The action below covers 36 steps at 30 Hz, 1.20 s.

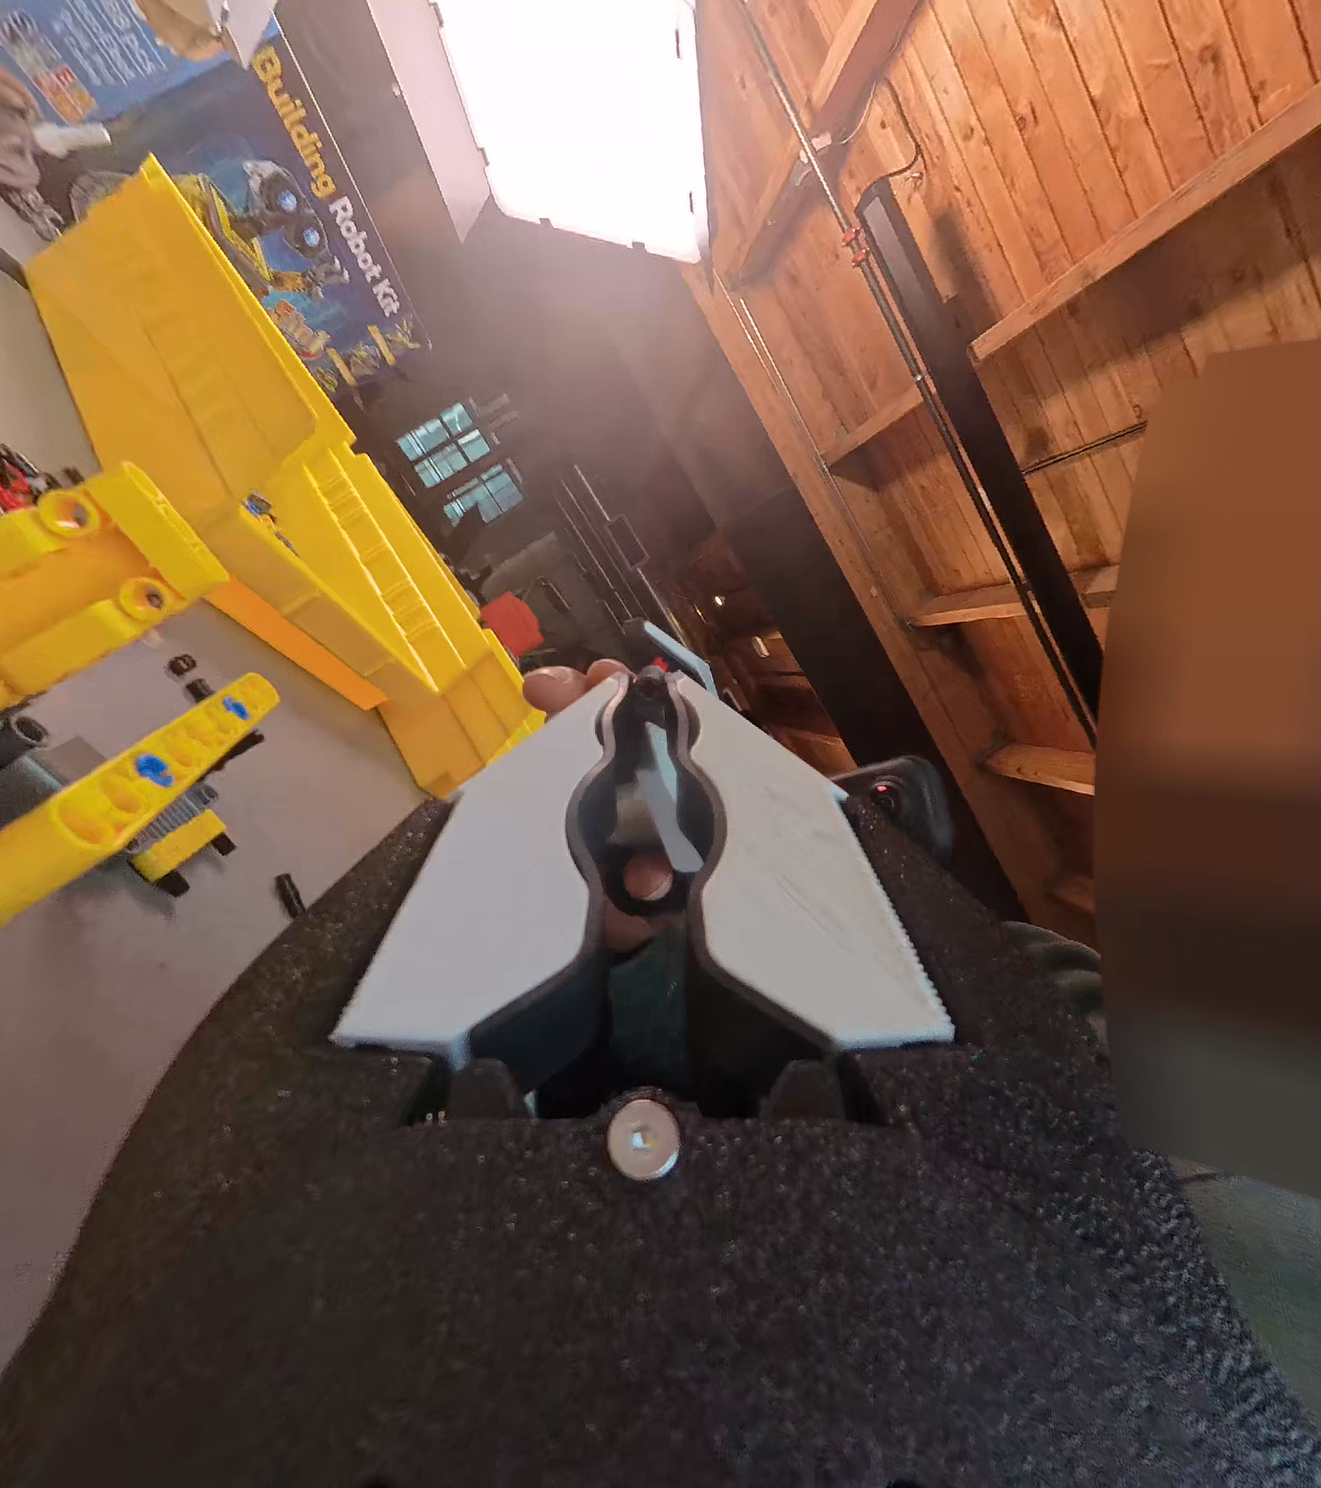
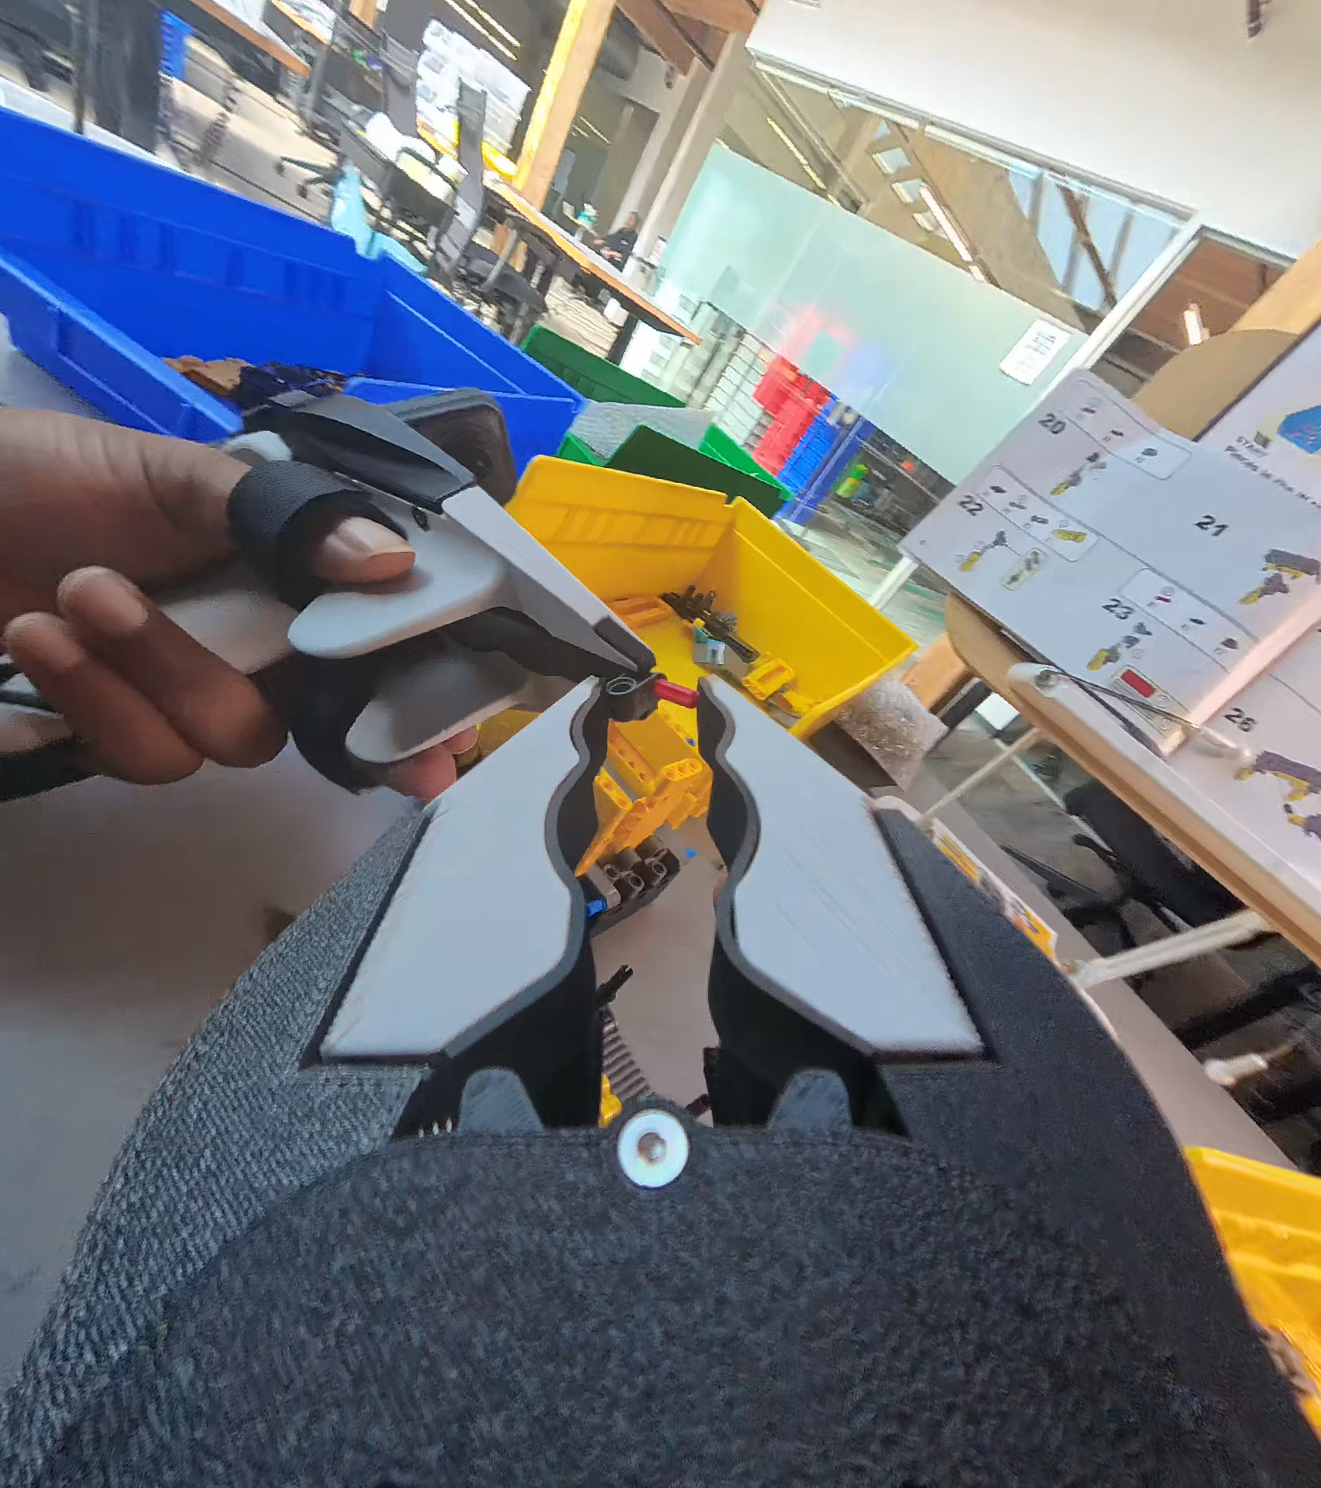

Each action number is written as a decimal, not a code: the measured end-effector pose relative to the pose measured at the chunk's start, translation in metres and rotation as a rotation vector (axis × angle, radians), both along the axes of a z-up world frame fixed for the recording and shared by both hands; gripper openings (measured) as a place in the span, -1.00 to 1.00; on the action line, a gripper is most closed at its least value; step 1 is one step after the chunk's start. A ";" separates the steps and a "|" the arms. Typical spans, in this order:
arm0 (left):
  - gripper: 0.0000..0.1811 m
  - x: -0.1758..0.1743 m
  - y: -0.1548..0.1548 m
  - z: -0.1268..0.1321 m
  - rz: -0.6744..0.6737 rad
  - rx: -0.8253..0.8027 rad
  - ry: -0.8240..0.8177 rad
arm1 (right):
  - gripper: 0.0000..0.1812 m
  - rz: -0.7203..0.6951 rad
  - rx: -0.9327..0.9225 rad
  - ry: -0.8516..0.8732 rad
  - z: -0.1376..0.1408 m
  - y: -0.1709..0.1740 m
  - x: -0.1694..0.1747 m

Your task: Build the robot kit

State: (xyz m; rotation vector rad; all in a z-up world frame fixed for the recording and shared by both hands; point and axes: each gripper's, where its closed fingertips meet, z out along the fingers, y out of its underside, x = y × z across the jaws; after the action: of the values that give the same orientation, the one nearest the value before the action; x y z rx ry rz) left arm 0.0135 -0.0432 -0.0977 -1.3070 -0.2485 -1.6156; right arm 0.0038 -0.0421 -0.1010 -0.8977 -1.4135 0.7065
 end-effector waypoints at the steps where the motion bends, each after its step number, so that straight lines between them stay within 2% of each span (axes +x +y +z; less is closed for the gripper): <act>1: -0.94 0.002 -0.002 -0.002 -0.046 -0.014 -0.004 | -0.77 0.057 -0.020 -0.019 -0.002 -0.002 0.001; 8: -0.92 0.026 -0.019 -0.014 -0.286 -0.037 0.119 | -0.77 0.408 -0.202 -0.202 -0.018 -0.024 0.023; 11: -0.93 0.037 -0.024 -0.019 -0.351 -0.051 0.148 | -0.77 0.490 -0.253 -0.263 -0.022 -0.030 0.033; 13: -0.94 0.036 -0.020 -0.020 -0.335 -0.073 0.108 | -0.77 0.459 -0.243 -0.258 -0.023 -0.025 0.032; 19: -0.95 0.014 -0.001 -0.015 -0.156 -0.106 -0.069 | -0.77 0.184 -0.096 -0.122 -0.015 -0.001 0.012; 21: -0.95 0.012 0.000 -0.014 -0.134 -0.108 -0.090 | -0.78 0.154 -0.052 -0.107 -0.013 -0.001 0.009; 27: -0.96 0.012 -0.002 -0.017 -0.169 -0.143 -0.132 | -0.78 0.200 -0.040 -0.129 -0.017 -0.004 0.009; 36: -0.95 0.017 -0.007 -0.023 -0.234 -0.170 -0.099 | -0.82 0.286 -0.079 -0.151 -0.023 -0.011 0.013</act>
State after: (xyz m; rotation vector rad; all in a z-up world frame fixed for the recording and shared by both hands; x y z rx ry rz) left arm 0.0303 -0.0501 -0.1210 -1.4282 -0.3077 -1.8941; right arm 0.0165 -0.0528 -0.1240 -0.8319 -1.6783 0.9297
